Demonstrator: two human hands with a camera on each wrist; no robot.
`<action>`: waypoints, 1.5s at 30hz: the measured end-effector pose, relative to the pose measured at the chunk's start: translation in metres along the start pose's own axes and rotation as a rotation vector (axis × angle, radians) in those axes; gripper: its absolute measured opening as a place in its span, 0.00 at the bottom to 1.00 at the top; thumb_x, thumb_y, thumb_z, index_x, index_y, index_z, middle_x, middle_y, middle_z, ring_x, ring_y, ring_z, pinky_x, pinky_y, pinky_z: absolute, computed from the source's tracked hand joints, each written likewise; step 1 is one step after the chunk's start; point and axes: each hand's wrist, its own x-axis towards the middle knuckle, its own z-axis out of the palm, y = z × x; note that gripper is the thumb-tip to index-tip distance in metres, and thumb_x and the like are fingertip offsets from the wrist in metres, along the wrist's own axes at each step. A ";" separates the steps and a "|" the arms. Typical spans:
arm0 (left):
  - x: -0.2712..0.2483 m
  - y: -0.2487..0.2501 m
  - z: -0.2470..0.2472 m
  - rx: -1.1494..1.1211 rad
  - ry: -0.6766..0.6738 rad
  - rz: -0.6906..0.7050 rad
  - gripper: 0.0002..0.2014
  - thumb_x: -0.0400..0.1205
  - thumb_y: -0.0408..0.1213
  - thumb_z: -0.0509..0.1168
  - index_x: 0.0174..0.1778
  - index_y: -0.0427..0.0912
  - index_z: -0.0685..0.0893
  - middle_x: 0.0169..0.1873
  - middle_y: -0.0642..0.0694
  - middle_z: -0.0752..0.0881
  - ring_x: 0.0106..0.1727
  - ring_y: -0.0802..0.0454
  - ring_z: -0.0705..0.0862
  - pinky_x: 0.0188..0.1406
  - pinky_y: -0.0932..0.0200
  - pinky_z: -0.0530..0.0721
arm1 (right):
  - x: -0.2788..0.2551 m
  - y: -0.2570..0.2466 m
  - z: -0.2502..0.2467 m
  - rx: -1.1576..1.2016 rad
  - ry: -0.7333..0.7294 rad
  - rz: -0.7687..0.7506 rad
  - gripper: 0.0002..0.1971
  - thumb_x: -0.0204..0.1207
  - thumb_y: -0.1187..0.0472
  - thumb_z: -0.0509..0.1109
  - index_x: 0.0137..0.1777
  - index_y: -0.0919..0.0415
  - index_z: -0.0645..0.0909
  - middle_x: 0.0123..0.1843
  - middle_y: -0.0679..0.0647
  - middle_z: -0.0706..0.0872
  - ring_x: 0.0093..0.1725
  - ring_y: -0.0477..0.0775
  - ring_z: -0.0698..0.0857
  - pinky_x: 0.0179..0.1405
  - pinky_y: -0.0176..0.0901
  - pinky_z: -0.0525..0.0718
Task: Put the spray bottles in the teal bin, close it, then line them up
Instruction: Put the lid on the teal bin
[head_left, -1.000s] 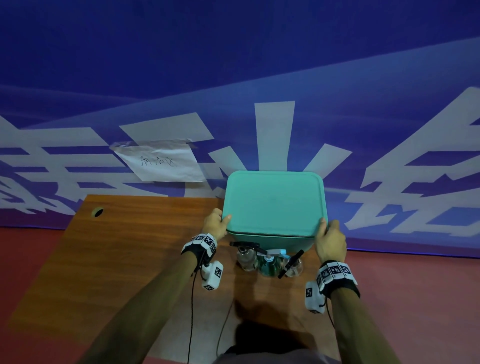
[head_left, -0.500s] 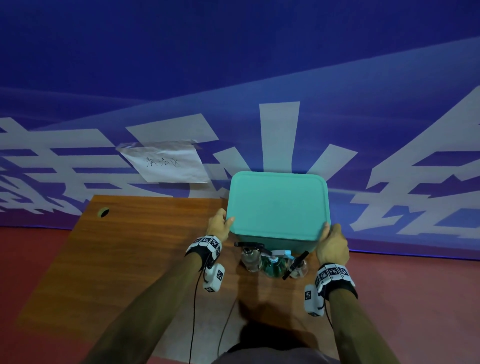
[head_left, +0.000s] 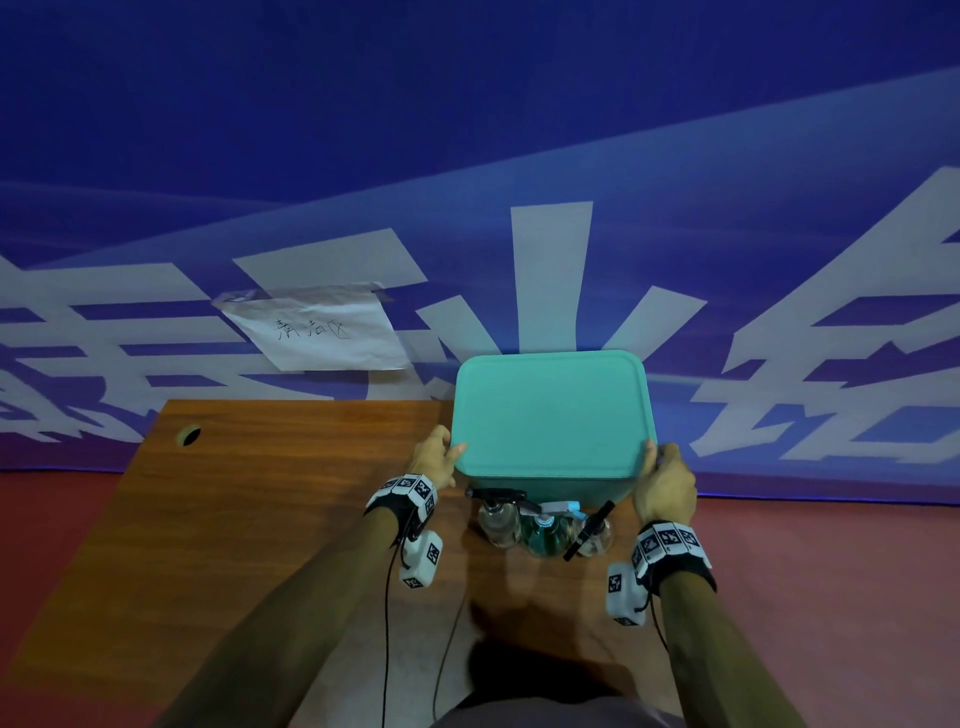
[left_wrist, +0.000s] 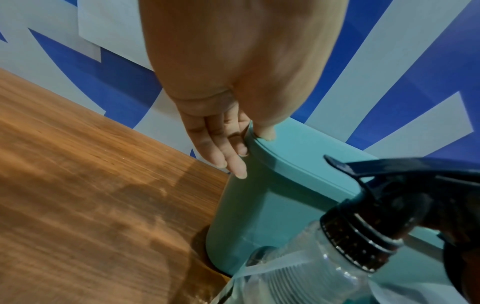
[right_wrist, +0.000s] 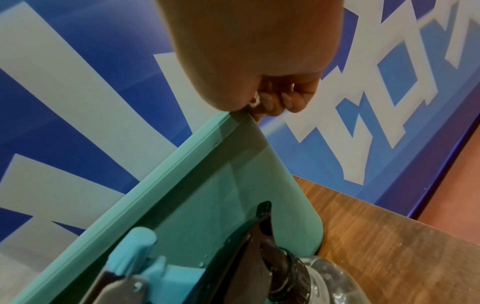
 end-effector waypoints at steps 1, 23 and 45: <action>0.001 -0.001 0.000 0.000 -0.004 -0.001 0.12 0.87 0.47 0.64 0.55 0.41 0.75 0.43 0.46 0.90 0.24 0.52 0.87 0.20 0.61 0.81 | 0.001 0.001 0.000 0.000 -0.014 0.003 0.21 0.89 0.47 0.55 0.45 0.65 0.73 0.34 0.64 0.82 0.34 0.69 0.82 0.30 0.51 0.77; -0.004 0.006 -0.003 -0.224 -0.187 -0.042 0.35 0.72 0.37 0.82 0.68 0.37 0.69 0.56 0.37 0.88 0.33 0.56 0.85 0.20 0.69 0.78 | 0.000 -0.003 -0.006 0.200 -0.134 -0.045 0.26 0.79 0.45 0.73 0.66 0.66 0.78 0.57 0.62 0.80 0.53 0.56 0.79 0.51 0.53 0.84; 0.001 0.008 0.005 -0.252 -0.181 -0.150 0.41 0.61 0.45 0.88 0.66 0.46 0.75 0.60 0.46 0.87 0.59 0.39 0.89 0.54 0.44 0.88 | -0.007 0.002 0.003 0.301 -0.075 -0.024 0.23 0.87 0.46 0.61 0.71 0.64 0.73 0.60 0.63 0.86 0.58 0.64 0.85 0.52 0.53 0.84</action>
